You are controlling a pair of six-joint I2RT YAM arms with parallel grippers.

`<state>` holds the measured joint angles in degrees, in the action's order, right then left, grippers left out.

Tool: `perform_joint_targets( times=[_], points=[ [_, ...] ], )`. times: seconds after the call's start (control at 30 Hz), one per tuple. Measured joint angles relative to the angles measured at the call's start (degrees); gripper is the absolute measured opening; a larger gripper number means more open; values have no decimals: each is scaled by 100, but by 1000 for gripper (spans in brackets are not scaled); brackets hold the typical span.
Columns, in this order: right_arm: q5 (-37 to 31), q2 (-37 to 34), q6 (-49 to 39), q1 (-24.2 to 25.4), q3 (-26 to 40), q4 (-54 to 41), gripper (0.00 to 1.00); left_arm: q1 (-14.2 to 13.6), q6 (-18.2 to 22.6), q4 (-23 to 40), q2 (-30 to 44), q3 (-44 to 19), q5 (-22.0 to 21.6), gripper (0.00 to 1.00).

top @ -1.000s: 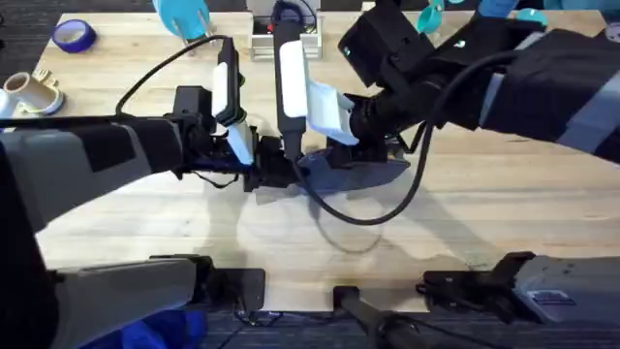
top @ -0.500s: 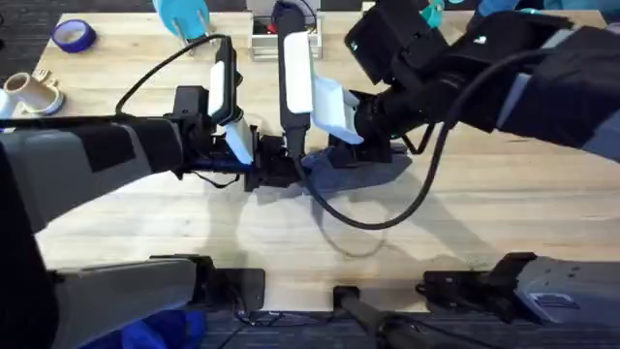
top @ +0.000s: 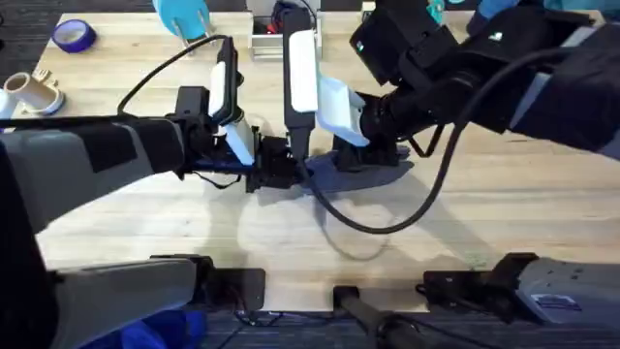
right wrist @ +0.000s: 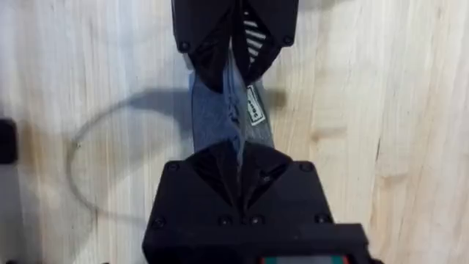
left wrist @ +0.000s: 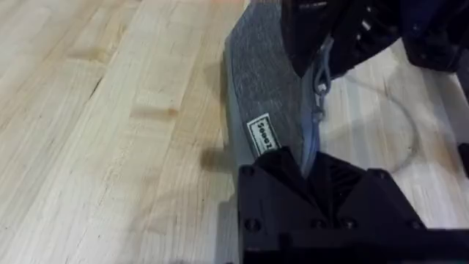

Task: Unzip the bag, pick up the pens from the table one at a time and place them inside, then zip the bag closed.

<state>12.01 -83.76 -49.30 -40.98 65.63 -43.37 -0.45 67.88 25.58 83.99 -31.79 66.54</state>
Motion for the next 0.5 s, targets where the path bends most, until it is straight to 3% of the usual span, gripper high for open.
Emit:
perform_joint_targets(
  times=[0.5],
  points=[
    [292,47,2,477,101,-274,31,-17,0,-7,0,0,-2,43]
  ],
)
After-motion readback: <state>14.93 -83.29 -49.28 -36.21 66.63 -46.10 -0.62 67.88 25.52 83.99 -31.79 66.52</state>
